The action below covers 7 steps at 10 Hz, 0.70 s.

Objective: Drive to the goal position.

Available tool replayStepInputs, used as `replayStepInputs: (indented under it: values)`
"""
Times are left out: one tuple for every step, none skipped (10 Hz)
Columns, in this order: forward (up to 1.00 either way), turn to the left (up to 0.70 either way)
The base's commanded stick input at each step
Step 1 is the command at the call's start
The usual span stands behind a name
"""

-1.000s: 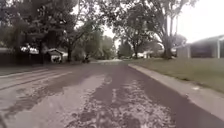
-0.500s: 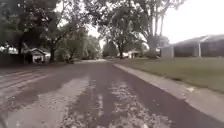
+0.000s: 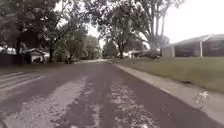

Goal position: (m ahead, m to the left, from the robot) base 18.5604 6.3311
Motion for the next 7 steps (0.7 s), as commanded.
replayStepInputs:
  values:
    - [0.70, 0.00]
    - [0.70, 0.00]
    - [0.70, 0.00]
    - [0.70, 0.00]
    - [0.70, 0.00]
    - [0.70, 0.00]
    - [0.70, 0.00]
